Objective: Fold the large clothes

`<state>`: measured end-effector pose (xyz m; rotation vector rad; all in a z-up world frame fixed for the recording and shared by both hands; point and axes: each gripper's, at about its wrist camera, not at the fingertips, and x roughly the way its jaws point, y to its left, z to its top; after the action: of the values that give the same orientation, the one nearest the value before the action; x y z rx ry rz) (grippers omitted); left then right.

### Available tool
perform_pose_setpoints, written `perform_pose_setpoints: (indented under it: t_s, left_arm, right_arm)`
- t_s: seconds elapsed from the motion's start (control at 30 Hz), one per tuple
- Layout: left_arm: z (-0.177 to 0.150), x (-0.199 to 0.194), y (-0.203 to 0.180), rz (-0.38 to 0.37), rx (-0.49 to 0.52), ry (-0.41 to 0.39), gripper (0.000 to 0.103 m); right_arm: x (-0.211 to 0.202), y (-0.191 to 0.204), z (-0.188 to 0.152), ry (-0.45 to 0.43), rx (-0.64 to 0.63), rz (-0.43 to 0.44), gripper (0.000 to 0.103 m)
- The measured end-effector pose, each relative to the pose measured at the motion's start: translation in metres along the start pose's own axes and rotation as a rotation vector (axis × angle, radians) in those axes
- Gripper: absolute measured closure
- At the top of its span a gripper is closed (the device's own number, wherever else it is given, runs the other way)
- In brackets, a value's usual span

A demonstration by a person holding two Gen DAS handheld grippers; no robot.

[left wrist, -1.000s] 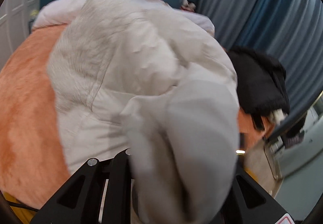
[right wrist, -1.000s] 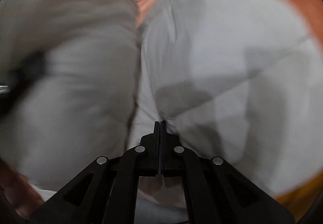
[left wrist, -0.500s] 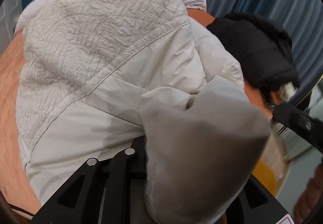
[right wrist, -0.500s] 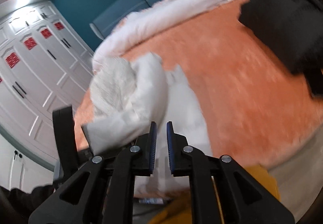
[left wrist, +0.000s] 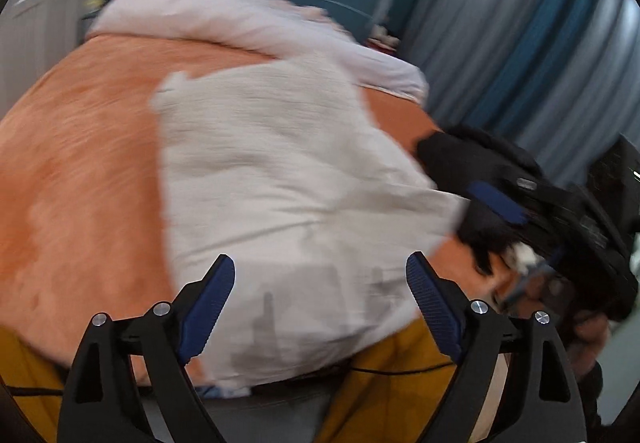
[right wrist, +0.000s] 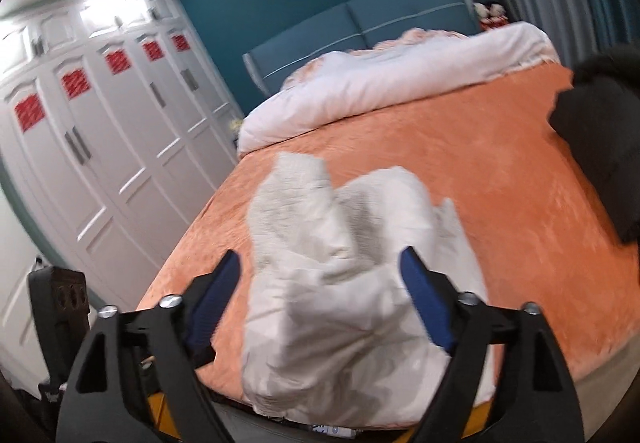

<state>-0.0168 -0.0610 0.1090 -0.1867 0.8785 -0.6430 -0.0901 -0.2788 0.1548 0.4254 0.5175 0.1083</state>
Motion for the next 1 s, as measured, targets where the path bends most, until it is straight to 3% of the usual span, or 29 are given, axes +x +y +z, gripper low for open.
perform_pose_setpoints:
  t_s: [0.03,0.13,0.2,0.23,0.27,0.3,0.4,0.47,0.63,0.73,0.8,0.9,1.0]
  left_arm:
    - [-0.001,-0.003,0.013,0.021,-0.025,-0.004,0.018]
    - [0.001,-0.005,0.041,0.085,-0.086,-0.008,0.018]
    - [0.009,-0.014,0.05,0.104,-0.098,-0.018,0.018]
    - [0.011,-0.019,0.051,0.116,-0.098,-0.026,0.018]
    - [0.012,-0.022,0.05,0.119,-0.095,-0.034,0.018]
    - [0.012,-0.022,0.049,0.122,-0.093,-0.038,0.018]
    - [0.018,-0.021,0.039,0.13,-0.073,-0.053,0.018]
    - [0.017,-0.015,0.034,0.119,-0.06,-0.047,0.018]
    - [0.013,0.021,0.019,0.107,-0.011,0.007,0.02]
    - [0.005,0.054,0.01,0.126,0.026,0.064,0.021]
    - [0.0,0.076,0.007,0.146,0.038,0.113,0.022]
    - [-0.005,0.091,0.008,0.214,0.028,0.125,0.021]
    - [-0.005,0.096,0.018,0.231,-0.004,0.129,0.021]
  right_arm:
    - [0.005,0.008,0.0,0.01,-0.027,-0.001,0.014]
    - [0.035,0.02,-0.003,0.055,-0.098,-0.062,0.016]
    - [0.06,0.012,-0.005,0.101,-0.083,-0.096,0.037]
    - [0.07,0.005,-0.005,0.127,-0.058,-0.102,0.062]
    - [0.077,-0.006,-0.005,0.15,-0.01,-0.096,0.095]
    - [0.077,-0.014,-0.004,0.154,0.026,-0.092,0.099]
    - [0.052,-0.036,-0.005,0.091,0.129,-0.037,0.101]
    - [0.035,-0.046,-0.015,0.066,0.144,-0.09,0.102]
    - [0.047,-0.116,-0.078,0.188,0.288,-0.224,0.102]
    - [0.063,-0.135,-0.101,0.236,0.31,-0.284,0.102]
    - [0.067,-0.139,-0.103,0.25,0.303,-0.299,0.101]
    - [0.06,-0.146,-0.096,0.266,0.353,-0.234,0.099]
    - [0.034,-0.134,-0.073,0.197,0.357,-0.208,0.096]
